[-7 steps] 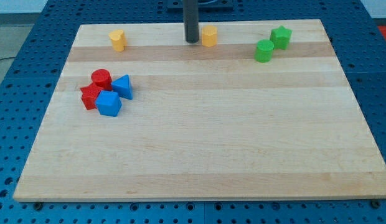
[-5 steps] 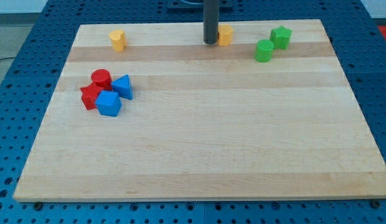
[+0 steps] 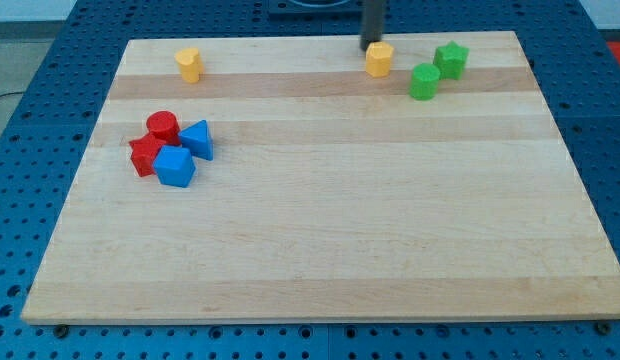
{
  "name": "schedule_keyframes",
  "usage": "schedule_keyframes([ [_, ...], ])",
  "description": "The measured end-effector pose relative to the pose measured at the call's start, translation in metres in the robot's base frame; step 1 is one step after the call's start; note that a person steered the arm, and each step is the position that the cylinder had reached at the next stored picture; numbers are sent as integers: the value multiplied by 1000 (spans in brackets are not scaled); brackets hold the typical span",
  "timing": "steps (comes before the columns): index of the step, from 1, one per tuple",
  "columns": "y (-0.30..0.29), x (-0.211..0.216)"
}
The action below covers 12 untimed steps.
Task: Slide both the yellow blocks horizontal to each other
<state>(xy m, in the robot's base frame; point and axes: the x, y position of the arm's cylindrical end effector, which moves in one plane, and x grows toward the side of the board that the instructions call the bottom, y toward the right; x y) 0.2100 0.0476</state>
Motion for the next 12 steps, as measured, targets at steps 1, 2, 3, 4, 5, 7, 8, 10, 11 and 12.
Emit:
schedule_keyframes([
  [1, -26, -10],
  [2, 35, 13],
  [3, 13, 27],
  [4, -24, 19],
  [5, 14, 35],
  [7, 36, 56],
  [8, 26, 56],
  [10, -146, 55],
  [11, -238, 64],
  [12, -244, 117],
])
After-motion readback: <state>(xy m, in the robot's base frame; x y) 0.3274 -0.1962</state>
